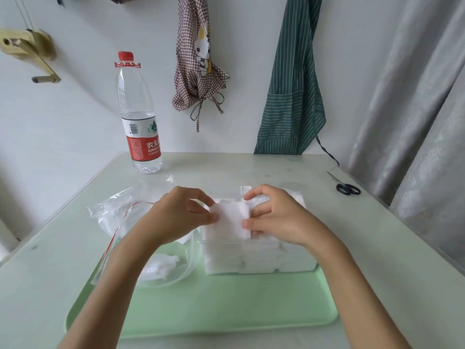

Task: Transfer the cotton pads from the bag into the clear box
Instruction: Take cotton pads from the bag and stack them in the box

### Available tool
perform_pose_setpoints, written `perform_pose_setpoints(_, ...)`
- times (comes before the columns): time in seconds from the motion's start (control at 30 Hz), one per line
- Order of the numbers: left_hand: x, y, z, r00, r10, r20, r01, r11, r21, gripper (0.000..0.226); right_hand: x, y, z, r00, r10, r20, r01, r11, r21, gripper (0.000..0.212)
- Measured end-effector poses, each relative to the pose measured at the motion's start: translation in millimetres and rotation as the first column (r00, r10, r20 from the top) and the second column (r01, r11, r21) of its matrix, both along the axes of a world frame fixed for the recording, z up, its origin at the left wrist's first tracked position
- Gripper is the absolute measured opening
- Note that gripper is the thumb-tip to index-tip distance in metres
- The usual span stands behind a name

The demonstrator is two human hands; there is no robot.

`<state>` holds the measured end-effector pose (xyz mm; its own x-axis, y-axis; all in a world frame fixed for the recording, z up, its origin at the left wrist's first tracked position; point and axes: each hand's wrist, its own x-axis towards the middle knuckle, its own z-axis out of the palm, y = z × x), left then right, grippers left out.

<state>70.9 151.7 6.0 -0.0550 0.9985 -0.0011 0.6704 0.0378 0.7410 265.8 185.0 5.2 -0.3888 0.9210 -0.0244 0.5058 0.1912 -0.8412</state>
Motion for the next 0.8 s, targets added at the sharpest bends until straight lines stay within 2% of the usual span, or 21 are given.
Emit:
perform_pose_setpoints(0.07,-0.6,-3.6,2.7,0.997,-0.016,-0.07,0.014,1.0,-0.018,0.014,-1.6,-2.2,-2.4,0.998,0.044,0.035,-0.043,0.998,-0.043,0.039)
perform_pose_setpoints(0.17,1.0,-7.7,10.0,0.978,-0.005,-0.208,0.004,1.0,-0.005,0.014,-3.9,-2.0,-2.6,0.997,0.05,0.067,-0.05,0.999,0.003,0.038)
perform_pose_setpoints(0.27,2.3,-8.9,12.1,0.957,0.042,-0.289,-0.036,0.999,0.026,0.012,-9.4,0.4,-7.0,1.0,0.001,0.0,-0.001,0.998,0.069,0.026)
perform_pose_setpoints(0.4,2.7,-10.3,8.8,0.889,0.102,-0.446,-0.023,0.984,0.178,0.02,-13.3,2.9,-14.9,1.0,-0.016,-0.02,0.017,0.999,0.03,0.02)
perform_pose_setpoints(0.5,-0.6,-8.3,7.2,0.896,0.036,-0.443,0.071,0.972,0.223,0.026,-13.2,3.8,-16.8,0.999,-0.019,-0.046,0.02,1.0,0.013,0.02)
perform_pose_setpoints(0.53,-1.5,-7.7,6.7,0.896,-0.009,-0.443,0.112,0.972,0.206,0.024,-13.7,2.7,-17.3,0.999,-0.025,-0.037,0.027,0.999,0.044,0.021)
perform_pose_setpoints(0.6,-2.8,-7.0,6.6,0.88,-0.075,-0.469,0.17,0.972,0.165,0.019,-16.0,2.2,-18.2,0.997,-0.053,0.051,0.041,0.977,0.209,0.02)
perform_pose_setpoints(0.67,-2.2,-7.3,5.4,0.845,-0.071,-0.53,0.18,0.971,0.157,0.017,-17.6,1.4,-17.2,0.988,-0.042,0.148,-0.01,0.944,0.33,0.02)
perform_pose_setpoints(0.8,2.1,-7.1,6.8,0.731,0.046,-0.681,0.178,0.951,0.255,0.021,-15.5,0.1,-17.0,0.986,0.1,0.136,-0.131,0.96,0.246,0.02)
